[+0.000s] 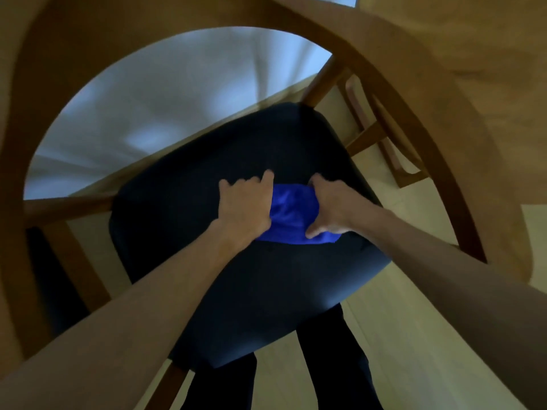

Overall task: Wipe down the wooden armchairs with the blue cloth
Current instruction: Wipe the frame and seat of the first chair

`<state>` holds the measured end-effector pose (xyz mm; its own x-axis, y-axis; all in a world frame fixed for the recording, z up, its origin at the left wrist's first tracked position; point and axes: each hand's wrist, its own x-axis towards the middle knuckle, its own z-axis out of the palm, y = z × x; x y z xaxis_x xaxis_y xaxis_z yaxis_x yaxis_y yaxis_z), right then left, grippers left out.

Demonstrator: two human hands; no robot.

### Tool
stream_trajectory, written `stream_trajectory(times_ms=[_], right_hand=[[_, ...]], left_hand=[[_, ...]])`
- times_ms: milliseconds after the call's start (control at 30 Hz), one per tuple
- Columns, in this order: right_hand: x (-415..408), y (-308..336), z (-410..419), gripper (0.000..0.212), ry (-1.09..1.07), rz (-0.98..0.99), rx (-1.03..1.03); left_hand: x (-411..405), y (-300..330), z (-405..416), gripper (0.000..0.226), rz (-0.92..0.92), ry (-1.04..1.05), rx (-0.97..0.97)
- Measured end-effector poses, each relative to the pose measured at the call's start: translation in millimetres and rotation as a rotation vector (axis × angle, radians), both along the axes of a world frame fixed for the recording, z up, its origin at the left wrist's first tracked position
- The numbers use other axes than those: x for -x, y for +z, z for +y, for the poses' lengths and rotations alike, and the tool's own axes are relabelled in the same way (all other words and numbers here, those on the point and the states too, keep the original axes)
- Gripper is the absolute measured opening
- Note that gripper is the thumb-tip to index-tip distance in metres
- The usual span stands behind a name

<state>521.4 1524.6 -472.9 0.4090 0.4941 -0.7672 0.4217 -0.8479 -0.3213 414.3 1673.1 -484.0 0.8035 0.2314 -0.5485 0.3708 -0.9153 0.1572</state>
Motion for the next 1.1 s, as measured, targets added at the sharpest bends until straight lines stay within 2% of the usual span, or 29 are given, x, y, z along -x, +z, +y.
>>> stream_trajectory(times_ms=[100,167,267,300,400,500,567,600,667,733,800,867,933,1033,1100], right_hand=[[10,-2,-2,0.068,0.160,-0.030,0.087],[15,-1,-5,0.060,0.240,-0.077,0.040],[21,1,-18,0.074,0.332,-0.049,-0.021],[25,2,-22,0.072,0.326,-0.009,-0.038],[38,1,-32,0.051,0.249,0.022,-0.122],[45,0,-35,0.055,0.165,0.078,-0.146],[38,4,-32,0.070,0.165,0.115,-0.127],[32,6,-30,0.073,0.198,0.071,-0.119],[15,11,-32,0.066,0.212,-0.139,-0.164],[-2,16,-41,0.060,0.079,-0.373,-0.263],[-17,14,-54,0.059,-0.060,-0.523,-0.314],[-26,8,-67,0.057,-0.156,-0.598,-0.299],[-26,-3,-77,0.057,-0.191,-0.621,-0.263],[-6,-20,-85,0.069,-0.207,-0.459,-0.215],[7,-26,-88,0.076,-0.241,-0.392,-0.209]], left_hand=[[0,6,-5,0.049,0.152,-0.070,-0.018],[-2,10,-1,0.054,0.168,-0.167,-0.006],[6,16,8,0.067,0.237,-0.294,0.153],[11,18,9,0.068,0.249,-0.308,0.191],[32,20,1,0.061,0.177,-0.262,0.210],[44,20,-13,0.066,0.135,-0.180,0.165],[36,20,-16,0.066,0.177,-0.187,0.170],[29,21,-16,0.063,0.189,-0.191,0.179],[5,23,-15,0.062,0.085,-0.185,0.112],[-29,23,-16,0.067,-0.157,-0.176,0.002],[-67,21,-24,0.062,-0.346,-0.221,0.024],[-97,16,-36,0.052,-0.425,-0.288,0.106],[-110,4,-46,0.049,-0.437,-0.343,0.162],[-96,-17,-57,0.050,-0.347,-0.369,0.151],[-72,-24,-62,0.050,-0.343,-0.315,0.132]])
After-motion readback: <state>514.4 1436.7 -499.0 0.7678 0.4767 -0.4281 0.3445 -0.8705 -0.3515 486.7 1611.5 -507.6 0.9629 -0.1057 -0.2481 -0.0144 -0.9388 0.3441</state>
